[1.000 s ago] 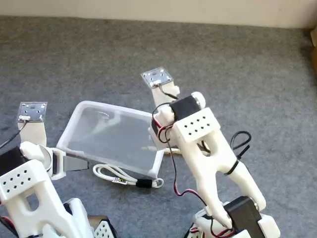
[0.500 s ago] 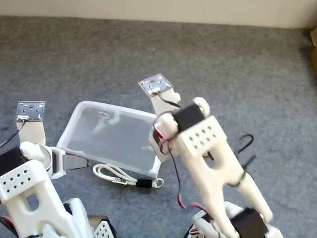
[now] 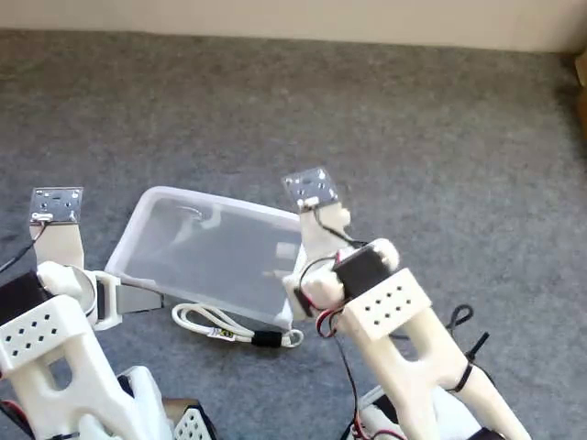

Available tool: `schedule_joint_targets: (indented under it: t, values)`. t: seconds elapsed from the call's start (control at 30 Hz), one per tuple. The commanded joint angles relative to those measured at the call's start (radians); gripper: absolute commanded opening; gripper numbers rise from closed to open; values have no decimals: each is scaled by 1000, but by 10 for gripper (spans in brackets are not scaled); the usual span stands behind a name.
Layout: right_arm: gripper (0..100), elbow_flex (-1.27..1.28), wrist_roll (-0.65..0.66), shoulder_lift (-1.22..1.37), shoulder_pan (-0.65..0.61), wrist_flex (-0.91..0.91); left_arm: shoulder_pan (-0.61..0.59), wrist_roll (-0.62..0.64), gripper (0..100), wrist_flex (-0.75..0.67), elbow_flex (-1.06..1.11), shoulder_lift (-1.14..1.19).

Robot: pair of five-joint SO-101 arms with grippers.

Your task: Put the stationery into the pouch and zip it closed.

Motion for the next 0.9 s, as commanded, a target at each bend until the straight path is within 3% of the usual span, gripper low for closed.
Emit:
schedule_joint_targets:
  t: [0.0,0.23,0.37,0.87]
  values:
    - [15,21,-92,-35,-102,-28,-4,8,425,-14,-7,2]
    - [239,30,-322,-33,-306,-33,-4,8,425,-14,-5,2]
    - [231,31,-370,-28,-371,-91,-4,8,425,-14,-5,2]
    - [229,-44,-589,354,-367,-216,-8,8,425,-12,-4,2]
